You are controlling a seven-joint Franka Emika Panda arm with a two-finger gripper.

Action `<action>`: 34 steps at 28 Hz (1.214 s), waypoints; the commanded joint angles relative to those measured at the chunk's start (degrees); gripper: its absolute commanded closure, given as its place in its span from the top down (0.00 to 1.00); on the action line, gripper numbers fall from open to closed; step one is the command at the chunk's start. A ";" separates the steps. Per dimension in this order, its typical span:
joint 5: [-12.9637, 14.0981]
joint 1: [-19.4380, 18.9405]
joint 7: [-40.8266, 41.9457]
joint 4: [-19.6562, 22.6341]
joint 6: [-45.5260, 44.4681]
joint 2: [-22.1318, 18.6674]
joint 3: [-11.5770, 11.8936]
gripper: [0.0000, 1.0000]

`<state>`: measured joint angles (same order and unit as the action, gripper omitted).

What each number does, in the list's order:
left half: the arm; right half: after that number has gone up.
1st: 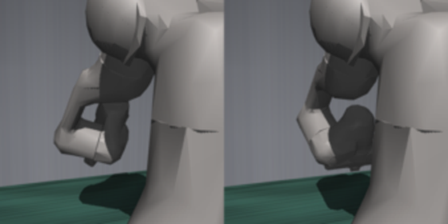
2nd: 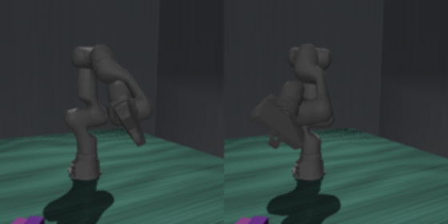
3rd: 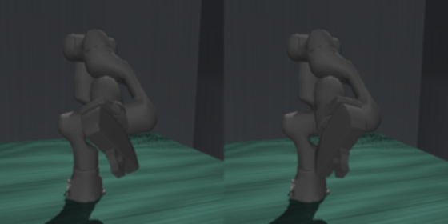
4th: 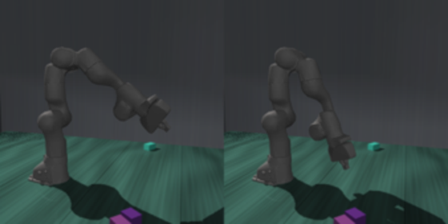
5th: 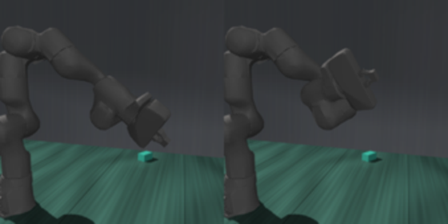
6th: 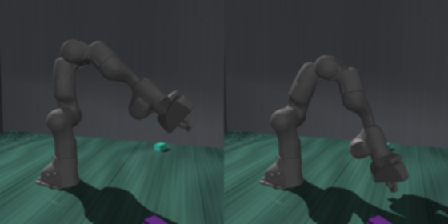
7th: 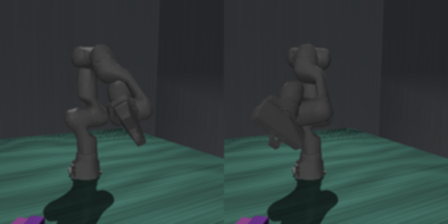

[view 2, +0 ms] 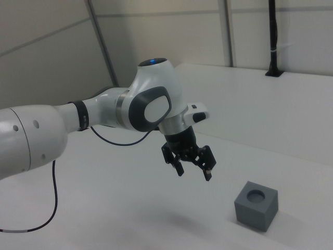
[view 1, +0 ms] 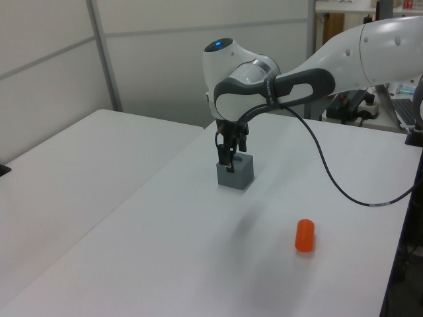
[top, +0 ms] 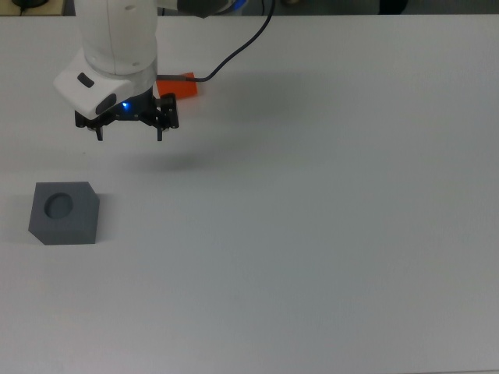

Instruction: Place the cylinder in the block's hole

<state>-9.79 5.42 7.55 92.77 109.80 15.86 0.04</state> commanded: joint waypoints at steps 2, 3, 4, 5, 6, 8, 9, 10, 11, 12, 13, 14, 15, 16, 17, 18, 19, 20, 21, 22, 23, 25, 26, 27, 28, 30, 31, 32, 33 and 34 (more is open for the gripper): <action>1.79 -0.24 -0.69 -0.84 -1.69 0.05 0.14 1.00; 2.14 -0.24 -0.69 -1.01 -1.69 0.05 0.14 1.00; 2.93 -0.24 -0.61 -1.10 -1.69 0.05 0.14 1.00; 3.29 -0.24 -0.52 -1.19 -1.69 0.05 0.14 1.00; 3.55 -0.24 -0.52 -1.37 -1.69 0.05 0.14 1.00; 4.08 -0.06 -0.52 -1.45 -1.69 0.13 0.14 1.00; 4.52 -0.06 -0.43 -1.45 -1.69 0.13 0.14 1.00; 4.96 -0.06 -0.43 -1.45 -1.61 0.22 0.14 1.00; 5.05 -0.15 -0.43 -1.45 -1.69 0.22 0.14 1.00; 5.05 -0.15 -0.43 -1.45 -1.69 0.22 0.14 1.00; 5.05 -0.15 -0.34 -1.37 -1.69 0.22 0.05 1.00; 5.05 -0.15 -0.34 -1.37 -1.69 0.22 0.05 1.00; 5.05 -0.15 -0.34 -1.37 -1.69 0.22 0.05 1.00; 5.05 -0.24 -0.34 -1.45 -1.69 0.22 0.05 1.00; 5.05 -0.15 -0.34 -1.45 -1.69 0.22 0.05 1.00; 5.05 -0.15 -0.34 -1.45 -1.69 0.22 0.05 1.00; 5.05 -0.15 -0.34 -1.45 -1.69 0.22 0.05 1.00; 5.05 -0.15 -0.34 -1.37 -1.69 0.22 0.14 1.00; 5.05 -0.15 -0.34 -1.37 -1.78 0.22 0.14 1.00; 5.05 -0.15 -0.34 -1.37 -1.78 0.22 0.05 1.00; 5.05 -0.15 -0.34 -1.45 -1.78 0.22 0.05 1.00; 5.05 -0.15 -0.34 -1.45 -2.04 0.22 0.05 1.00; 5.05 -0.15 -0.34 -1.45 -2.13 0.22 0.05 1.00; 5.05 -0.15 -0.34 -1.45 -2.13 0.14 0.05 1.00; 5.05 -0.15 -0.34 -1.45 -2.13 0.13 0.05 1.00; 5.05 -0.15 -0.34 -1.45 -2.31 0.05 0.05 1.00; 5.05 -0.15 -0.34 -1.45 -3.00 0.05 0.05 1.00; 5.05 -0.24 -0.34 -1.45 -3.19 0.05 0.05 1.00; 5.05 -0.24 -0.34 -1.45 -3.27 0.05 0.14 1.00; 5.05 -0.24 -0.34 -1.45 -3.36 0.05 0.14 1.00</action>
<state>-5.61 5.42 7.54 92.42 109.25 15.86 0.02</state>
